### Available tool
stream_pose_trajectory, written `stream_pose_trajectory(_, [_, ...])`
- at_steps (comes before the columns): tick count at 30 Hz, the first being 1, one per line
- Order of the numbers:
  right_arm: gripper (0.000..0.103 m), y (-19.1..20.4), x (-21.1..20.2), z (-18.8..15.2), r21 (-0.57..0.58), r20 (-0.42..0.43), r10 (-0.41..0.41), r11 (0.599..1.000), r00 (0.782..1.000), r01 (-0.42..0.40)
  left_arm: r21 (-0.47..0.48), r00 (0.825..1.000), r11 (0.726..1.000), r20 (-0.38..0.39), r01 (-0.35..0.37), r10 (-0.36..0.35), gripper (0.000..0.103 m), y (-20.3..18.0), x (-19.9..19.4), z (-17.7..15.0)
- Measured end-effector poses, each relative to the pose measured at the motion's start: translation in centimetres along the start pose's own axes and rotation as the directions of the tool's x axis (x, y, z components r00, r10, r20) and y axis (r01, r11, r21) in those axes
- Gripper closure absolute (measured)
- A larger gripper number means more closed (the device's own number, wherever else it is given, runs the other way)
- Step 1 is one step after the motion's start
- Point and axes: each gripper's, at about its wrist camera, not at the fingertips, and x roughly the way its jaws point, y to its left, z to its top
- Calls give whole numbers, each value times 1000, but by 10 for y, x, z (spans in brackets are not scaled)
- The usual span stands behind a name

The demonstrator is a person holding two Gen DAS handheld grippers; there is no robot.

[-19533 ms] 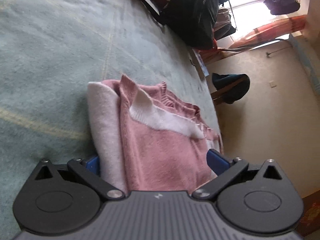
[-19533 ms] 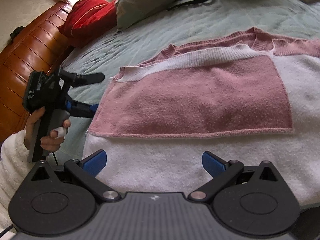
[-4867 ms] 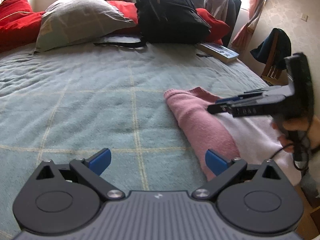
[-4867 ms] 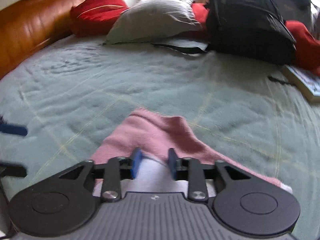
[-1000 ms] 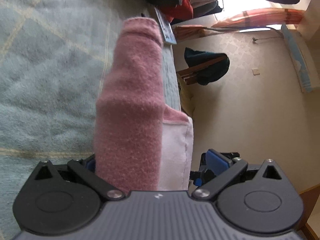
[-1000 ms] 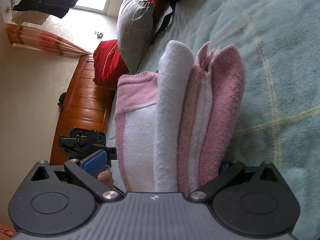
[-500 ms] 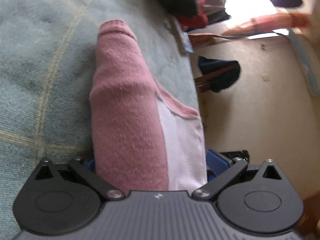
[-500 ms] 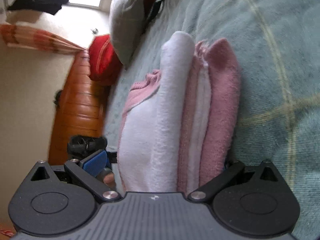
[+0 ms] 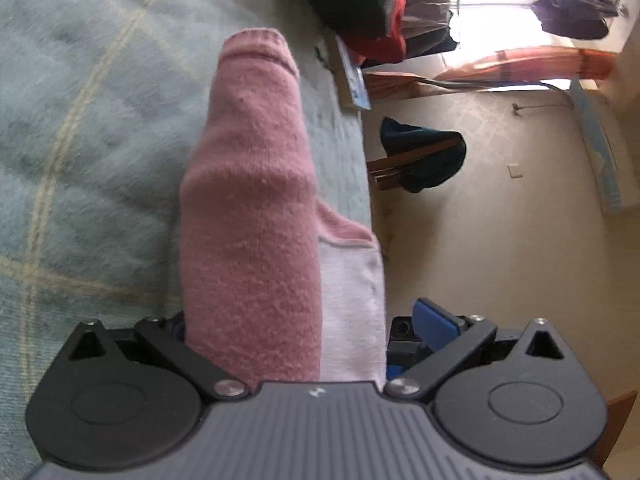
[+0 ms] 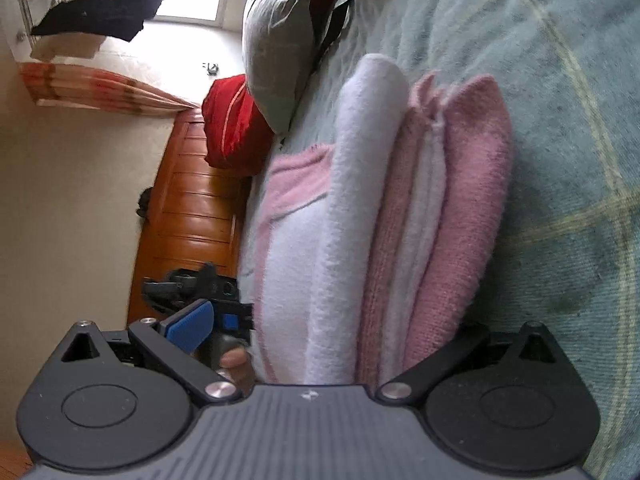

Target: Fold clothes

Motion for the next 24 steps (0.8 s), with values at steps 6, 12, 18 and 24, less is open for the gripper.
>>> stream_pose_trajectory(6, [0, 14, 8, 0, 0, -19, -21, 1000, 1000, 21, 13, 1000, 1000, 21, -12, 11, 2, -6, -20, 1])
stream_pose_trajectory(12, [0, 40, 34, 1, -41, -56, -26, 999, 998, 23, 28, 998, 1000, 69, -9, 7, 2, -7, -55, 4])
stream_pose_trajectory(18, [0, 73, 76, 5, -86, -100, -29, 996, 995, 20, 33, 991, 999, 136, -4, 0, 2, 2, -110, 2])
stream_pose_trajectory(24, [0, 108, 134, 2, -126, -158, -29, 992, 987, 9, 36, 978, 999, 209, -12, 5, 2, 11, -170, 9])
